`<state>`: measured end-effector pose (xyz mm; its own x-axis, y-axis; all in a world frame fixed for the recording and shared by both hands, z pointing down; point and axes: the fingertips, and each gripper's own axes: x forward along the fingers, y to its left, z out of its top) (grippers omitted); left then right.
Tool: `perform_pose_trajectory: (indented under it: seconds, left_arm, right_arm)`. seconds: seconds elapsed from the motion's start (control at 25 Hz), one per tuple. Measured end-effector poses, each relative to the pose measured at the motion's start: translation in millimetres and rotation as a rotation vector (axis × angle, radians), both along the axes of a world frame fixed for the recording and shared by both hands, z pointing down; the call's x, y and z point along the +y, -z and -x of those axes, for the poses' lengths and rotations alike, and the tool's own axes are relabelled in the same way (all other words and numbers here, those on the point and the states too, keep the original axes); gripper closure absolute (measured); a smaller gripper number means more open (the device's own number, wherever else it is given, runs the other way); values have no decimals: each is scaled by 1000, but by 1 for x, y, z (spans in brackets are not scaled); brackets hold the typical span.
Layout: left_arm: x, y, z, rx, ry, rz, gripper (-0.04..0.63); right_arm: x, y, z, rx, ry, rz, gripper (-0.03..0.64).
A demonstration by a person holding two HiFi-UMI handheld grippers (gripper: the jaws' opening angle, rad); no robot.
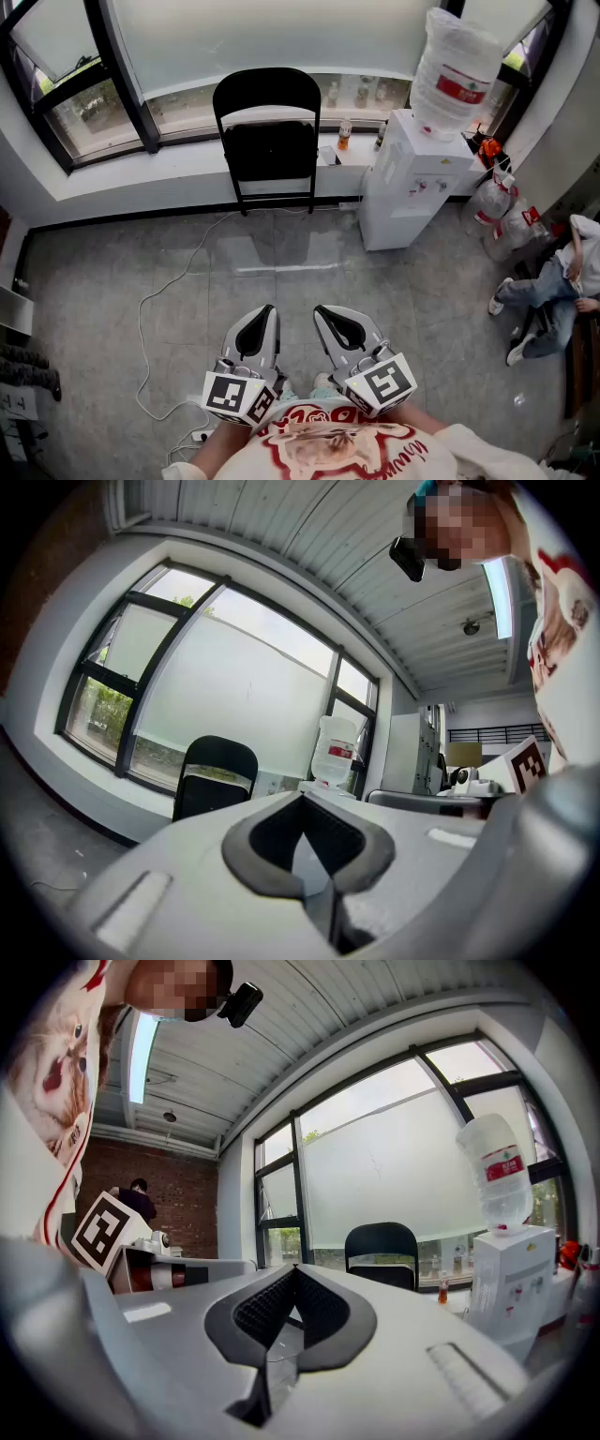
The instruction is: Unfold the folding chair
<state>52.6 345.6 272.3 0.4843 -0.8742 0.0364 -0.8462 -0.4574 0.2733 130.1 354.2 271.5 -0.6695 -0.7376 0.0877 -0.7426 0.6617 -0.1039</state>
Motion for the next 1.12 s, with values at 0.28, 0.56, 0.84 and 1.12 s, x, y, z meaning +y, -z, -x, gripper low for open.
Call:
perform_pose_trajectory:
  seconds: [0.28, 0.56, 0.84, 1.12]
  left_arm:
    - [1, 2, 2, -23, 16, 3, 595]
    - [4, 5, 10, -15, 16, 1, 595]
    - [7, 5, 31, -5, 14, -15, 595]
    - [11, 6, 61, -14, 7, -13, 595]
  right_arm:
    - [0, -2, 0, 4, -3, 1, 595]
    - [4, -1, 7, 8, -3, -1, 595]
    - [1, 6, 19, -15, -39, -28, 594]
    - [2, 8, 42, -27, -73, -36, 594]
